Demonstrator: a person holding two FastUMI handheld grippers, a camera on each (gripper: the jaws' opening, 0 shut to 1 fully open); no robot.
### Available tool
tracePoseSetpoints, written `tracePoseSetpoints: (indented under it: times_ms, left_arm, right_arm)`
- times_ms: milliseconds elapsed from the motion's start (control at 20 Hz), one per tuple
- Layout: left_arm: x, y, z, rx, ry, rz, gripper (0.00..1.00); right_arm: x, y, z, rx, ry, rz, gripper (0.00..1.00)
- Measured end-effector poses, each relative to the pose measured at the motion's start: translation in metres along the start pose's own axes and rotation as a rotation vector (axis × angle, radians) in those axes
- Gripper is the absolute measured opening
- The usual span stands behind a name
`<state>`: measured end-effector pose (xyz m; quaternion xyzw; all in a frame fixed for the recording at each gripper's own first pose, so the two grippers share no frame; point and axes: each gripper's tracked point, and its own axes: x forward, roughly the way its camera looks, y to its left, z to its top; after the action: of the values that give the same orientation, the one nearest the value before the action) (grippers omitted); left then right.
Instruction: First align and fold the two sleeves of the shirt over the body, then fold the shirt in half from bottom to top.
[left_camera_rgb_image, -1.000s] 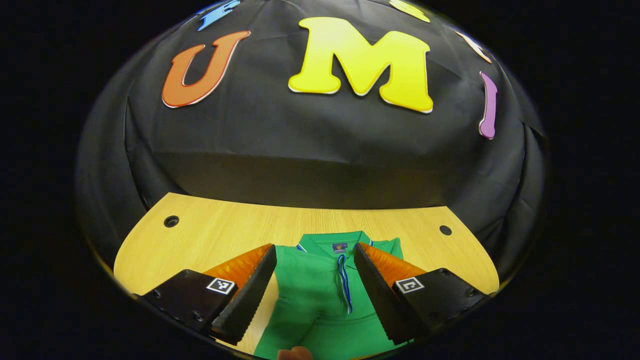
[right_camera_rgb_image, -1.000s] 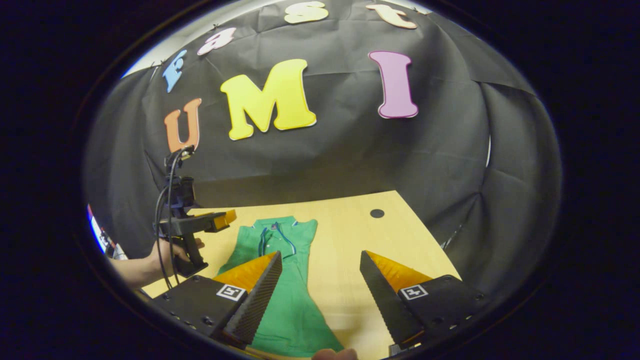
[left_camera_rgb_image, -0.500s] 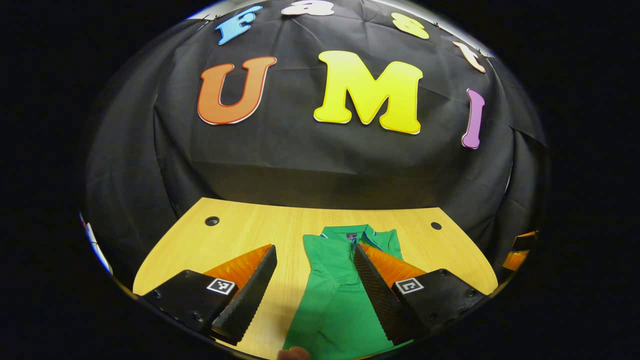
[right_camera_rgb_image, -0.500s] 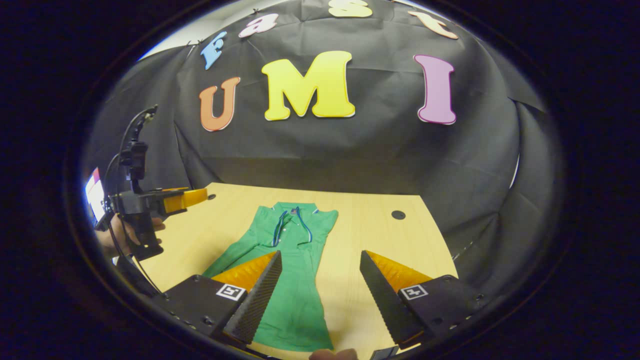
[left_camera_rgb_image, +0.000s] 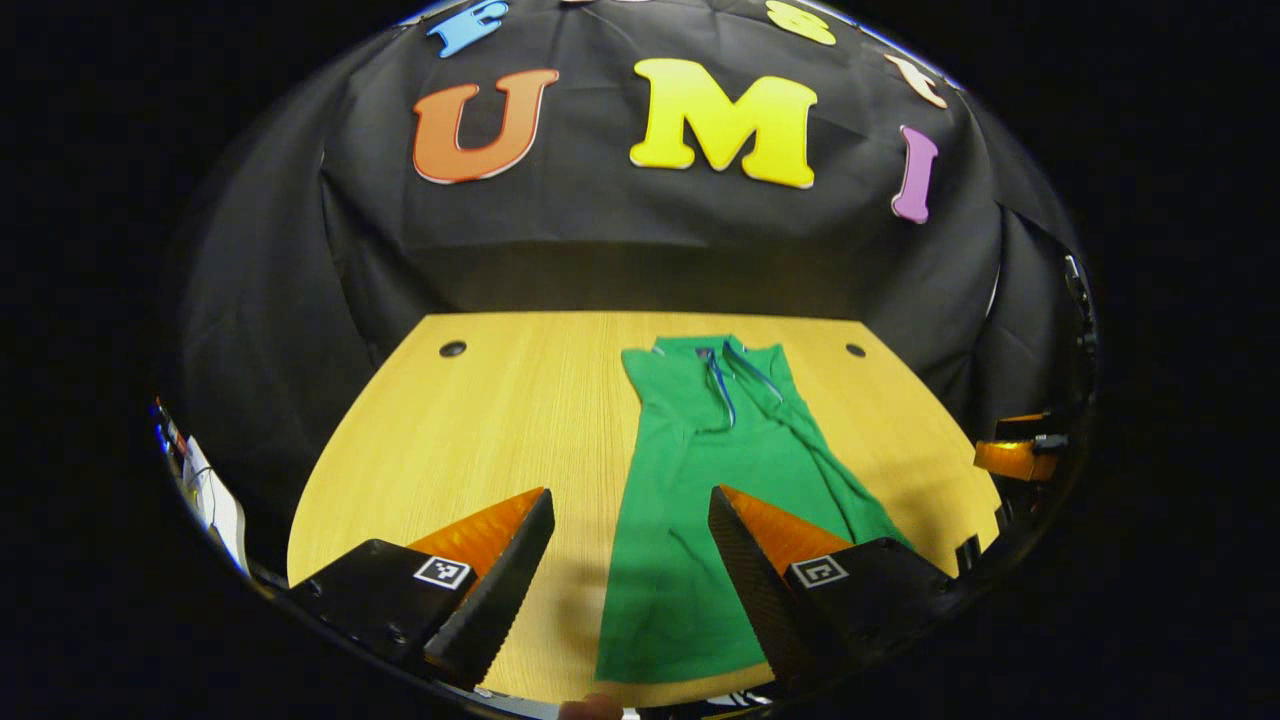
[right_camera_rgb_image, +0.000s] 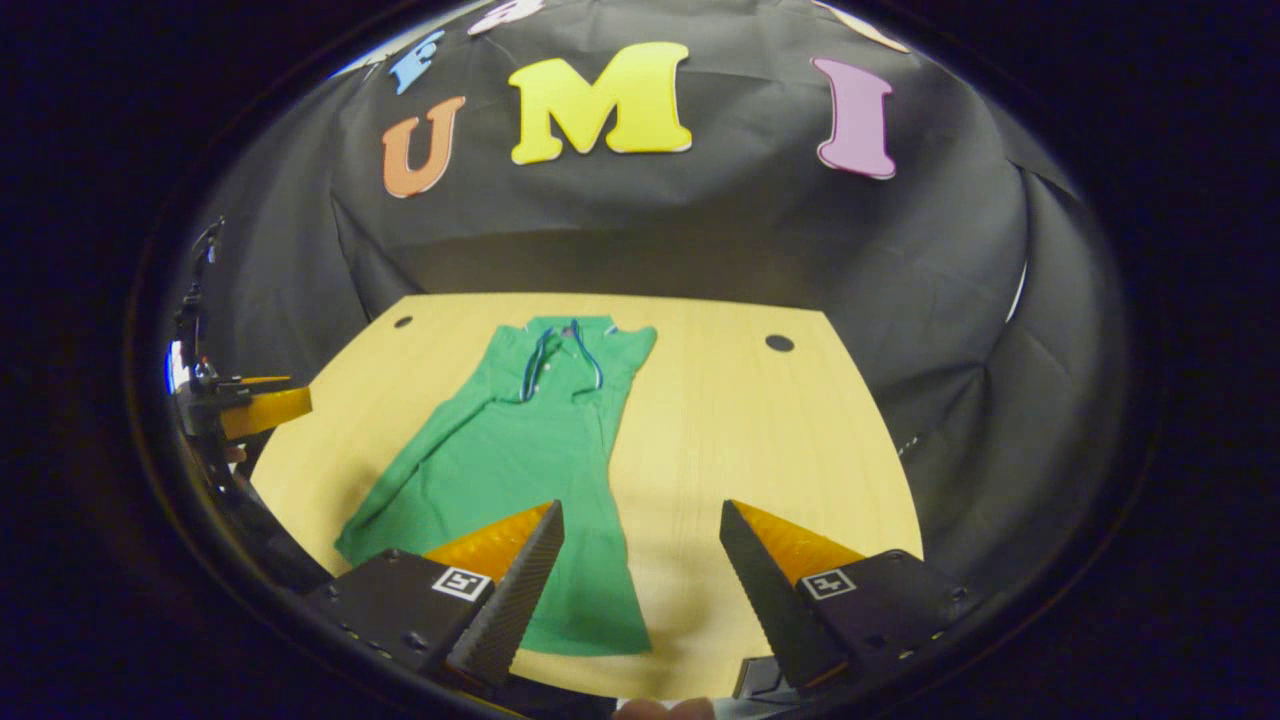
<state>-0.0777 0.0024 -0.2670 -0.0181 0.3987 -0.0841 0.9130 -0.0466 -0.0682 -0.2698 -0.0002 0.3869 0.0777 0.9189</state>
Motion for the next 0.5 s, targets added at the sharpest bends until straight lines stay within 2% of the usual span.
tracePoseSetpoints:
  times_ms: [250, 450, 500]
  left_arm:
    - [-0.009, -0.003, -0.090, -0.005, 0.259, -0.090, 1.00]
    - [-0.008, -0.004, -0.131, -0.044, 0.412, -0.082, 1.00]
    - [-0.008, -0.006, -0.139, -0.045, 0.451, -0.086, 1.00]
  right_arm:
    - [0.003, 0.003, -0.073, -0.036, 0.200, 0.027, 0.96]
    - [0.010, 0.003, -0.115, -0.044, 0.332, 0.035, 0.94]
    - [0.011, 0.003, -0.127, -0.043, 0.369, 0.040, 0.97]
